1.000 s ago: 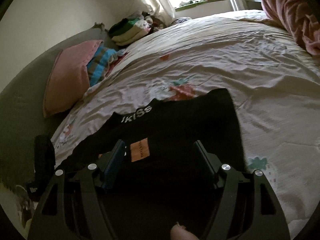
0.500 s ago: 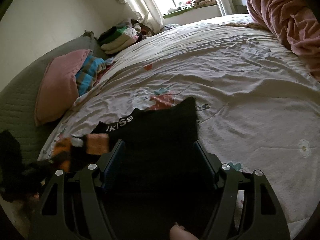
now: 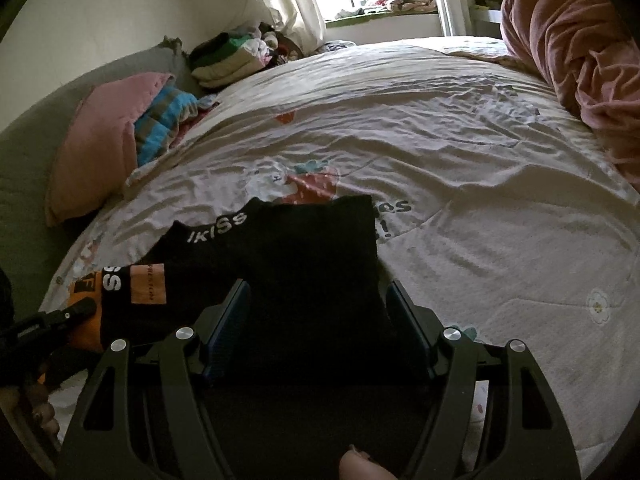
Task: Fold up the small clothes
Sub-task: 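Lower the sock onto the sweatshirt with the left gripper and open it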
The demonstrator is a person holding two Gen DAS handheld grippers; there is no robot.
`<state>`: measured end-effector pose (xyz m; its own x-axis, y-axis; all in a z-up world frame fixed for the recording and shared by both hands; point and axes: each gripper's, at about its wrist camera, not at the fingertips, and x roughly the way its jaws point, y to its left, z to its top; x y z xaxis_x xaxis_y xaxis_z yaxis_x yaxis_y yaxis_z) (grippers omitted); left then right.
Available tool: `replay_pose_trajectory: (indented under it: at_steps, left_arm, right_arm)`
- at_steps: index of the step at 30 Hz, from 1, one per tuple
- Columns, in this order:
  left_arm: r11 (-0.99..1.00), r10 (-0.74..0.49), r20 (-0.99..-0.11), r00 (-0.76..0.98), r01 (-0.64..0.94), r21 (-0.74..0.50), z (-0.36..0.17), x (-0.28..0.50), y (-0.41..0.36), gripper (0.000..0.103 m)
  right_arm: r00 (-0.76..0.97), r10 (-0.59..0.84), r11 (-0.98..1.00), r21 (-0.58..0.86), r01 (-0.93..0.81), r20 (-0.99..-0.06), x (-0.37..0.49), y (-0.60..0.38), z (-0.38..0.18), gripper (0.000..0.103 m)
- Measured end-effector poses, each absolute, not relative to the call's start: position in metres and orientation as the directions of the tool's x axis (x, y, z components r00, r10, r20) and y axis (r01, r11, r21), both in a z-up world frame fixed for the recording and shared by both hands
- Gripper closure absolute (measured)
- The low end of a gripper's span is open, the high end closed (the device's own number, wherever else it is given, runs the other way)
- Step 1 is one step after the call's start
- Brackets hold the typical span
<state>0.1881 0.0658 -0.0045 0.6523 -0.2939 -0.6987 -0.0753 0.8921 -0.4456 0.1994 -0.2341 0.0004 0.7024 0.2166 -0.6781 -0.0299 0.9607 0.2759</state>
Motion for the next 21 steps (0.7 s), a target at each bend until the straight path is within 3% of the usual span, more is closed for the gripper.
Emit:
replay_pose_trajectory:
  at_steps: [10,13,21]
  left_arm:
    - [0.904,-0.197,-0.714,0.671,-0.159,-0.398,-0.004,0.179,0.086,0.091]
    - [0.907,-0.221,-0.723,0.654,-0.134,-0.399,-0.006,0.181,0.080,0.091]
    - [0.938,-0.206,-0.809,0.551,-0.124,-0.323,-0.040,0.186,0.066,0.087]
  right_arm:
    - [0.654,0.278,0.960,0.227,-0.164,-0.703,0.205,-0.201,-0.003,0.034]
    - [0.626,0.284,0.958,0.192,-0.212,-0.727,0.206,-0.185,-0.010,0.034]
    - [0.555,0.289,0.954,0.187,-0.234,-0.780,0.213,-0.174,-0.032,0.034]
